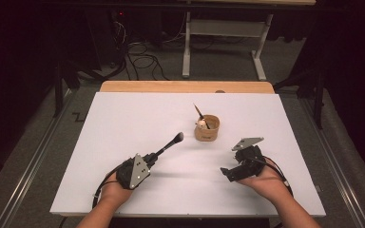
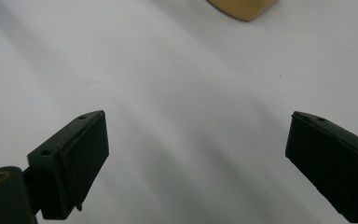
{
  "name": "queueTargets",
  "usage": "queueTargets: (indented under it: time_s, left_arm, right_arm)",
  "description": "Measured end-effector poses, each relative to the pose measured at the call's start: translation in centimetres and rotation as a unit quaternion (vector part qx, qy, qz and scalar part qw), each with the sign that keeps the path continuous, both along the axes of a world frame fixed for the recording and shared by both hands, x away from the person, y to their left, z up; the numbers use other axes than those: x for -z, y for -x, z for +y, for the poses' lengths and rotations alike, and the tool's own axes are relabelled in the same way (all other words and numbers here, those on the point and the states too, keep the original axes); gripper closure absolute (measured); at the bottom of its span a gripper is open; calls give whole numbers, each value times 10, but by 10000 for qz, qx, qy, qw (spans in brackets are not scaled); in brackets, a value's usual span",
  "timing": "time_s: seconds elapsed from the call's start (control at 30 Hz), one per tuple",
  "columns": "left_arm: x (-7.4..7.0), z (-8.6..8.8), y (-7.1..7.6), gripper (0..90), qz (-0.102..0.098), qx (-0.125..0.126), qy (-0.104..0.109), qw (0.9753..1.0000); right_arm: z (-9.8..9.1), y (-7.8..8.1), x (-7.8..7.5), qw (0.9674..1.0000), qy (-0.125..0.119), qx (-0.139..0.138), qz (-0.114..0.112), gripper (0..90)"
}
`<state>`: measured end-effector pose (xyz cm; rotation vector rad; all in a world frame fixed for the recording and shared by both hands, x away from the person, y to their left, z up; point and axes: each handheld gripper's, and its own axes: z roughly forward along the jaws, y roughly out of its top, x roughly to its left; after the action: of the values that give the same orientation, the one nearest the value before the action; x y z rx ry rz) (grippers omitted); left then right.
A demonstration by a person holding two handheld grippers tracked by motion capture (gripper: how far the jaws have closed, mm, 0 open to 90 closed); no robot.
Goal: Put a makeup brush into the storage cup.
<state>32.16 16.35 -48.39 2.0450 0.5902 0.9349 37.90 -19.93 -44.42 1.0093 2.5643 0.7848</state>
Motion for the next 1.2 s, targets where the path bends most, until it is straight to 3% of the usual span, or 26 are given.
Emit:
queueTargets:
  time_s: [0.2,0.27,0.4,0.63,0.8,0.9,0.97,1.13,1.2]
  left_arm:
    - [-1,6,-2,789,133,-109,262,9995]
    - [-1,8,-2,789,214,-183,347,9990]
    - [-3,13,-4,789,288,-193,602,9976]
    - [-2,20,-6,789,472,-335,971,9936]
    - [-2,27,-8,789,653,-497,1429,9863]
    - [-3,31,-8,789,715,-545,1653,9821]
    - [-3,34,-7,789,804,-575,1860,9776]
    - [-2,38,-4,789,848,-580,2016,9741]
    - [-3,39,-3,789,871,-561,2131,9715]
  right_arm:
    - [-10,3,8,9981,-543,248,-136,70]
    - [-15,3,8,9966,-697,322,-283,70]
    - [-21,7,10,9914,-1091,508,-506,72]
    - [-28,17,17,9831,-1421,667,-944,74]
    - [-35,22,18,9753,-1609,770,-1303,74]
    - [-37,25,19,9733,-1661,776,-1380,74]
    - [-38,26,20,9729,-1672,753,-1406,74]
    - [-38,27,20,9705,-1755,706,-1494,74]
    - [-37,28,20,9683,-1830,693,-1556,74]
